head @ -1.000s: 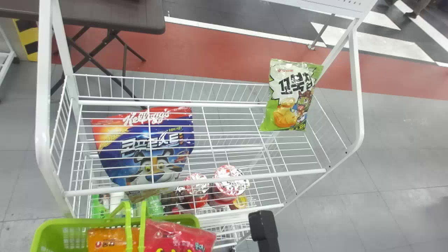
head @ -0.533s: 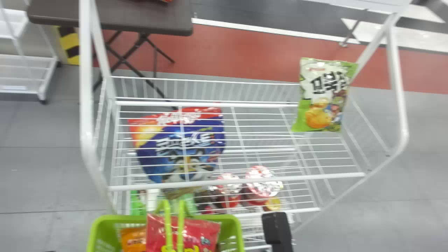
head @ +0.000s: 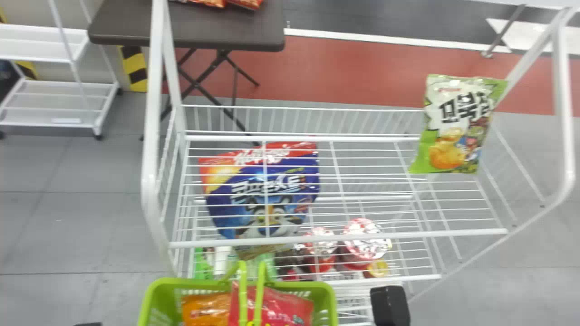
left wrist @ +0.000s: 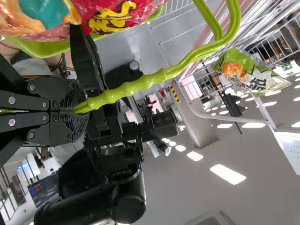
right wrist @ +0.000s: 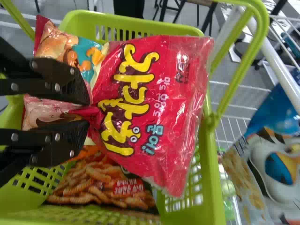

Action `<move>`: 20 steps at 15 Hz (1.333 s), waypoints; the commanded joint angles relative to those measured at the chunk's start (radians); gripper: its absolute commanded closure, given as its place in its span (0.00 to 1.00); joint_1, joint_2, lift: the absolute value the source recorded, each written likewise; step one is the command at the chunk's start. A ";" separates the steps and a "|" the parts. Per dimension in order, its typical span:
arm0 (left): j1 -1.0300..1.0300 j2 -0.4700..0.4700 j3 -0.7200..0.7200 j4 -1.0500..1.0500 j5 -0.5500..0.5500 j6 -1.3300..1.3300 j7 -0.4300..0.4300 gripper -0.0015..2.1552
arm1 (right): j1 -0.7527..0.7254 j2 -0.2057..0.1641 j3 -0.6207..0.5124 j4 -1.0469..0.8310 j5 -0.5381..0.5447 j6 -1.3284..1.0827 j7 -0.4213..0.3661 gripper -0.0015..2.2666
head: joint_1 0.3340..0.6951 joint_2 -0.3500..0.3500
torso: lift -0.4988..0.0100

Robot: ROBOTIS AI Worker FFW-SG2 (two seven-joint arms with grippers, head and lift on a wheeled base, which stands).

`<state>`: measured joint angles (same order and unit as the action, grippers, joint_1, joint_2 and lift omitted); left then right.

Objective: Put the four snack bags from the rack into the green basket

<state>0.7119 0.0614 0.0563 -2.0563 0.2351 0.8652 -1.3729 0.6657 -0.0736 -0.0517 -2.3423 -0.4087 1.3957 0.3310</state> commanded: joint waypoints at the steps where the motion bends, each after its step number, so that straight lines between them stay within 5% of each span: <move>1: 0.001 0.001 -0.004 -0.002 -0.002 0.002 0.000 0.77 | 0.003 0.000 -0.040 -0.008 -0.001 0.000 -0.001 0.03 | 1.00 0.16 | 0.96; 5: 0.004 0.001 -0.004 -0.010 -0.007 0.009 0.005 0.77 | 0.005 0.001 -0.097 -0.035 -0.001 -0.022 -0.009 0.03 | 1.00 0.00 | 0.96; 10: 0.004 0.001 -0.010 -0.010 -0.013 0.009 0.008 0.77 | -0.037 0.008 -0.201 -0.081 0.048 -0.295 -0.026 0.03 | 1.00 0.00 | 0.96; 14: -0.003 0.005 -0.019 -0.002 -0.019 0.009 0.009 0.77 | -0.242 0.011 -0.206 0.101 0.195 -0.789 -0.055 0.03 | 1.00 0.00 | 0.96; 17: -0.005 0.006 -0.016 0.002 -0.019 0.005 0.005 0.77 | -0.436 0.011 -0.211 0.270 0.327 -0.866 -0.175 0.03 | 1.00 0.00 | 0.96; 20: -0.011 0.008 -0.012 0.004 -0.017 0.005 -0.003 0.77 | -0.557 0.001 -0.301 0.400 0.372 -0.875 -0.185 0.03 | 1.00 0.00 | 0.96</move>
<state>0.7043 0.0685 0.0432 -2.0527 0.2164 0.8707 -1.3746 0.1614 -0.0657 -0.3103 -2.0013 -0.0557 0.5232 0.1433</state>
